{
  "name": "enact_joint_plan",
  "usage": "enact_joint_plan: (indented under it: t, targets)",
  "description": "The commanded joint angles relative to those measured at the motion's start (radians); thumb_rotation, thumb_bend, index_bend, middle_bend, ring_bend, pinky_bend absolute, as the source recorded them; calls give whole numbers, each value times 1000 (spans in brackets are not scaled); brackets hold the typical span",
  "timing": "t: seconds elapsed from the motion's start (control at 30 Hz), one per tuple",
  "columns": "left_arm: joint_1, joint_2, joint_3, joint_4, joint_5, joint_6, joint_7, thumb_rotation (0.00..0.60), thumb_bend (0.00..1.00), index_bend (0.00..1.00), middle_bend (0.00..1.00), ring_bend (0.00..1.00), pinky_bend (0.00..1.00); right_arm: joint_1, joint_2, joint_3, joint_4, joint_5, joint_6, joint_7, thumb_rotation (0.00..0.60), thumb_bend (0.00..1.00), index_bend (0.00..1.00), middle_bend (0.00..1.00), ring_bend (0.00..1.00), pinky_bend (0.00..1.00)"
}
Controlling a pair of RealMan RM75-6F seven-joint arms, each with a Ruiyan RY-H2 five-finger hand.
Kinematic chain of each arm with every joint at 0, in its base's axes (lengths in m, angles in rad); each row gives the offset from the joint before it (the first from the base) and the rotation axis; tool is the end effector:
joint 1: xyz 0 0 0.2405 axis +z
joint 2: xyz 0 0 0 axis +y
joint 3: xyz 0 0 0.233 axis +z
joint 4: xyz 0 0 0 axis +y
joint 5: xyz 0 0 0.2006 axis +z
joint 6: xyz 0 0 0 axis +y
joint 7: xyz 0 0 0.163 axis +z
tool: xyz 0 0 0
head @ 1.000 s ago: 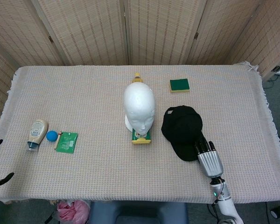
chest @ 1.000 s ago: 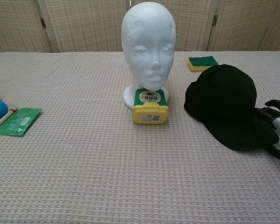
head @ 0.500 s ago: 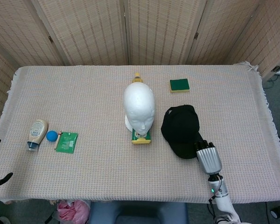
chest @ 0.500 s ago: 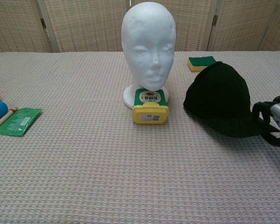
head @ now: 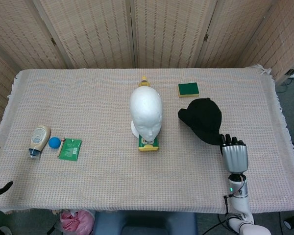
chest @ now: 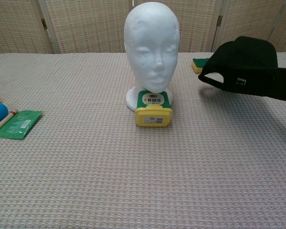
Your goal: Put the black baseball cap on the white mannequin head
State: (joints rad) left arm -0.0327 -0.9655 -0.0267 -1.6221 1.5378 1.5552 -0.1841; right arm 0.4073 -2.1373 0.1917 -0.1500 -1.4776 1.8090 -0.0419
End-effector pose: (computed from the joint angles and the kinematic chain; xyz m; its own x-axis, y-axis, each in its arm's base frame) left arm -0.2949 0.1780 0.2068 0.3603 -0.0285 0.9324 0.9328 -0.0014 -0.3605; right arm -0.2545 -0.2804 0.0456 0.6371 0.5387 0.5513 -0.6672 0.0273 0.7444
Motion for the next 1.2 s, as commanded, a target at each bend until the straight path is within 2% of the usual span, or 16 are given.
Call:
enact_joint_plan:
  t: [0.03, 0.3, 0.53, 0.73, 0.87, 1.07, 1.2]
  targets:
    - [-1, -1, 0, -2, 2, -1, 5, 600, 184, 0, 0, 0, 171, 39, 29, 26, 4, 24, 45, -53, 600, 546, 905, 818, 754, 978]
    - [2, 0, 2, -2, 7, 4, 4, 600, 184, 0, 0, 0, 171, 113, 112, -14, -2, -15, 84, -286, 600, 566, 917, 824, 754, 978]
    - [1, -1, 2, -1, 8, 1, 5, 600, 184, 0, 0, 0, 171, 196, 181, -6, -121, -23, 127, -436, 600, 567, 918, 824, 754, 978]
    - [1, 0, 2, -1, 7, 0, 3, 600, 184, 0, 0, 0, 171, 277, 245, 20, -314, -39, 168, -584, 600, 567, 918, 823, 754, 978]
    - [2, 1, 4, -1, 12, 3, -1, 600, 184, 0, 0, 0, 171, 331, 312, 33, -487, -72, 168, -730, 600, 567, 918, 823, 754, 978]
    - [0, 3, 5, -1, 14, -1, -7, 600, 185, 0, 0, 0, 171, 399, 387, 62, -737, -112, 110, -945, 600, 566, 918, 821, 754, 978]
    - [-1, 6, 6, 1, 13, -5, -15, 600, 185, 0, 0, 0, 171, 443, 394, 77, -828, -141, 61, -1041, 600, 566, 918, 821, 754, 978]
